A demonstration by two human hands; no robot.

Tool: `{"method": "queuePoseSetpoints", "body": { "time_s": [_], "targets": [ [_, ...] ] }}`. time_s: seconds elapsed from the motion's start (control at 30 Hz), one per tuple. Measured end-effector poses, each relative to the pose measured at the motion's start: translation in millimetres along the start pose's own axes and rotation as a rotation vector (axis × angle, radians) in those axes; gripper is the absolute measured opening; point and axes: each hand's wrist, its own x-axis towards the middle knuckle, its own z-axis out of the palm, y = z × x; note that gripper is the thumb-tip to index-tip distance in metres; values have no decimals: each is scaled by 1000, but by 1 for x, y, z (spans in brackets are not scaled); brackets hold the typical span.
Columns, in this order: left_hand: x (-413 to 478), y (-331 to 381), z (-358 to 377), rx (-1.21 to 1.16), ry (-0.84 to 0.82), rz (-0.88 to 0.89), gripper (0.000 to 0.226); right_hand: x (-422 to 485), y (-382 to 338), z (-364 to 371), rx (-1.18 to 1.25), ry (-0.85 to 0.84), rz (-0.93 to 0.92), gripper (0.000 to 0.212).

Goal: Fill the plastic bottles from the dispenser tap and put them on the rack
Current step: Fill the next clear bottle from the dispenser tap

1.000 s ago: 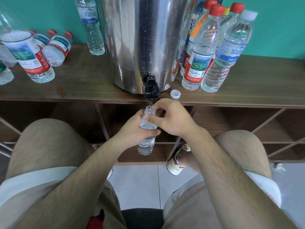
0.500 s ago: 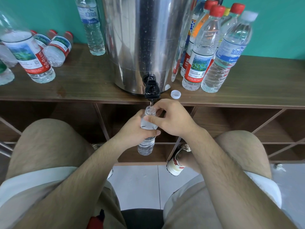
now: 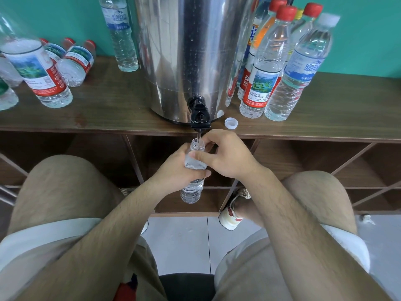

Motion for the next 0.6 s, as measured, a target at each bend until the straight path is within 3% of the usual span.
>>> {"method": "queuePoseSetpoints", "body": {
  "time_s": [0.6],
  "targets": [
    [2,-6,1,-23,2,-7,74,0,0,1,-3,1,-5,26]
  ]
}}
